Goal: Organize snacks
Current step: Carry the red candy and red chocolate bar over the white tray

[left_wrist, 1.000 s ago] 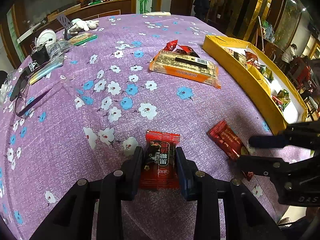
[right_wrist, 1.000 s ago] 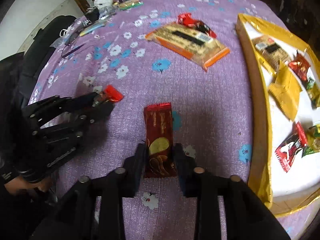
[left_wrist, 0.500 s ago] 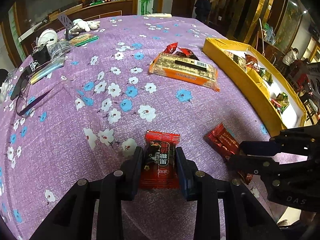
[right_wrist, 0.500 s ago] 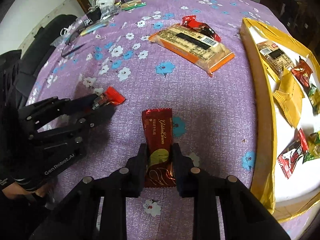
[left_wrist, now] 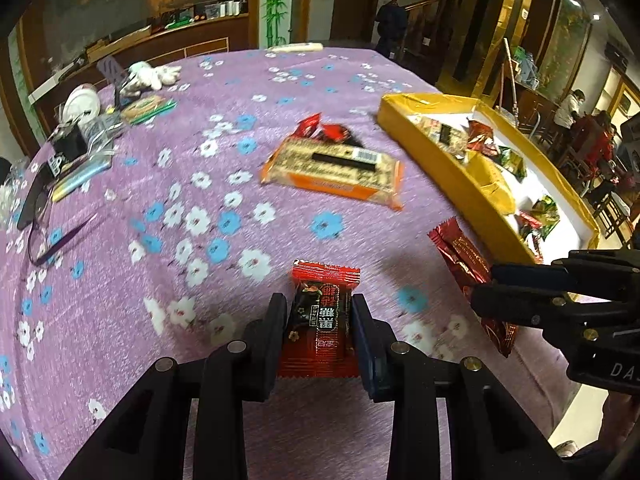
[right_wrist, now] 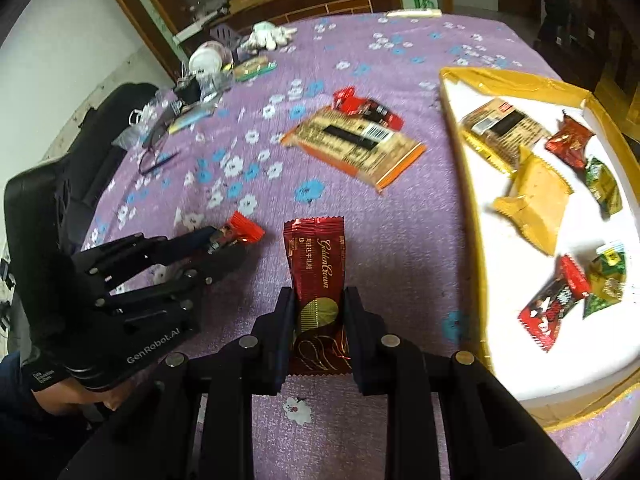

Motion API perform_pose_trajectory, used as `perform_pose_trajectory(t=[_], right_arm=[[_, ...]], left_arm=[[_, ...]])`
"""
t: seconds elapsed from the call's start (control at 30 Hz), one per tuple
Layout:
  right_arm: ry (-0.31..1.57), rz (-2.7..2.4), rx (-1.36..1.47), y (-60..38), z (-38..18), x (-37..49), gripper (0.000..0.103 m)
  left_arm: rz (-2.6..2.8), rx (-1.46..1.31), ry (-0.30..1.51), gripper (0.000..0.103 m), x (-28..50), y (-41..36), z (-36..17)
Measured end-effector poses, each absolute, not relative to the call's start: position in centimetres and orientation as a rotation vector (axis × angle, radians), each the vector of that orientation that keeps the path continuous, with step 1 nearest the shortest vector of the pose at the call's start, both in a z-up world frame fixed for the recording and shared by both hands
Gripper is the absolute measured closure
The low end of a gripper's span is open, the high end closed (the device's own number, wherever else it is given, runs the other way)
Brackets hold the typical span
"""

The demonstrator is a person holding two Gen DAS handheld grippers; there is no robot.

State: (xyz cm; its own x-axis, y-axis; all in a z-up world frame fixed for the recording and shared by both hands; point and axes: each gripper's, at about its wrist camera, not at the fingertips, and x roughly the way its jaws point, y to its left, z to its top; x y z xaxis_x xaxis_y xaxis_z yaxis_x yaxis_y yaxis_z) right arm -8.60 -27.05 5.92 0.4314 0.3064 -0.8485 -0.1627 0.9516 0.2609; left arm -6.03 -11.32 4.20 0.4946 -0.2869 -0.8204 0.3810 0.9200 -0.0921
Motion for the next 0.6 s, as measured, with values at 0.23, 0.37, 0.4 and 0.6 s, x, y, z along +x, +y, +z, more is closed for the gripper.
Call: perform_pose_trajectory(t=[0.23,0.37,0.4,0.6], right_arm=[[1.033,0.256,0.210,-29.9,7.3,-9.4,0.079],[1.020,0.217,0.241,-31.9,7.6,-9.9,0.079],[1.018,0.207,0.250,-32.4,7.6,-10.1,0.079],[0.999,0.153,0.289,-35.3,8.0,-10.9,0.079]], left_arm=[[-0.453,0.132,0.952,0.070,-6.1,-13.9,5.3],[-0.489,0.144,0.941,0.070,-6.2,-15.8,5.9],[-0.499,0.149,0.938,0.070,-6.3,-16.3,6.0],[-0.553,0.169,0.930,0.070,-6.3,-19.0,6.6]])
